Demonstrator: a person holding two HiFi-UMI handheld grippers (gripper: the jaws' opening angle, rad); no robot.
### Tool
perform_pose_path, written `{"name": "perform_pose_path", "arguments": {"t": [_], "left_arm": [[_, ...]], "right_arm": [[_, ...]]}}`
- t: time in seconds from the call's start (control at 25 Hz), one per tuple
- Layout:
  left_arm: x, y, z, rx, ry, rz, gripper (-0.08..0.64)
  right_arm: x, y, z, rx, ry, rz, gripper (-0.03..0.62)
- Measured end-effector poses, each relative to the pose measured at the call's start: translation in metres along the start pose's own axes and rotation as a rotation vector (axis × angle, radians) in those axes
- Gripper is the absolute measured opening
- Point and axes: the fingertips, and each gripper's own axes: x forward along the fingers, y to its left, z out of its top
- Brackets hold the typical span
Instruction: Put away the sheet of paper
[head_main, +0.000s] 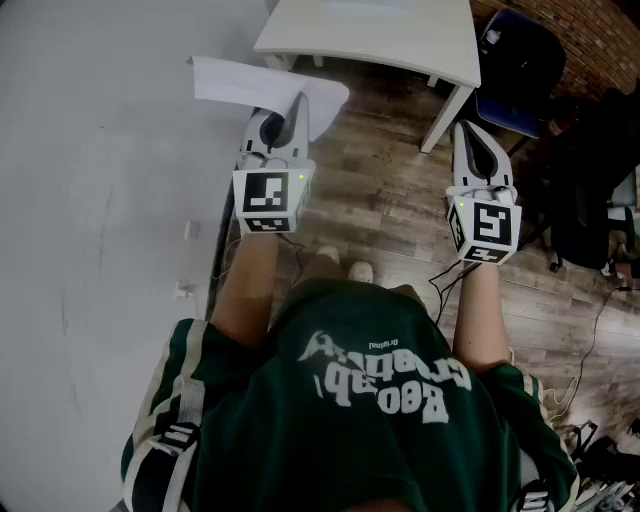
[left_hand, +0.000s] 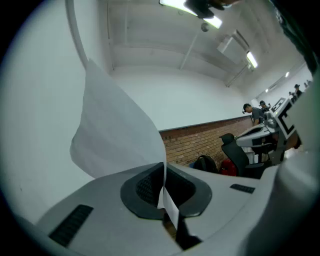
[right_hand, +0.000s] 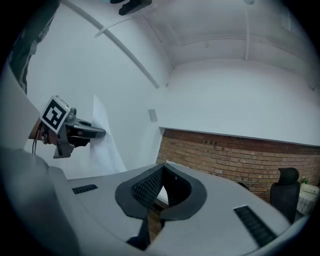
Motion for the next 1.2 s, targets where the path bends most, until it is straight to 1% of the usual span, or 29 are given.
{"name": "perform_pose_path", "arguments": {"t": [0.12,0.28,0.48,0.76,1.0,1.2], "left_arm": [[-0.001,0.001,-0.004,-0.005,0.015,0.000,0.000],[-0.002,-0.001,-0.004,0.002,0.013,-0.008,0.000],[-0.002,-0.006,0.001,0.004,-0.010,-0.033,0.000],[-0.005,-0.006,0.001,0.010,-0.001,-0.026,0.000],[-0.005,0.005,-0.001,0.023,0.007,-0.011,0.000],[0.011,0.017,-0.004,0.028,0.012,-0.007,0.000]], "right_arm": [[-0.001,0.001,-0.003,0.006,0.006,-0.004,-0.006],[-0.002,0.000,-0.005,0.006,0.012,-0.008,-0.006],[-0.002,-0.001,-0.008,0.009,0.028,-0.013,-0.006],[-0.003,-0.002,-0.013,0.023,0.027,-0.006,-0.006],[0.007,-0.001,-0.019,0.023,0.031,0.000,-0.006],[0.026,-0.005,-0.022,0.023,0.035,0.001,-0.006]]}}
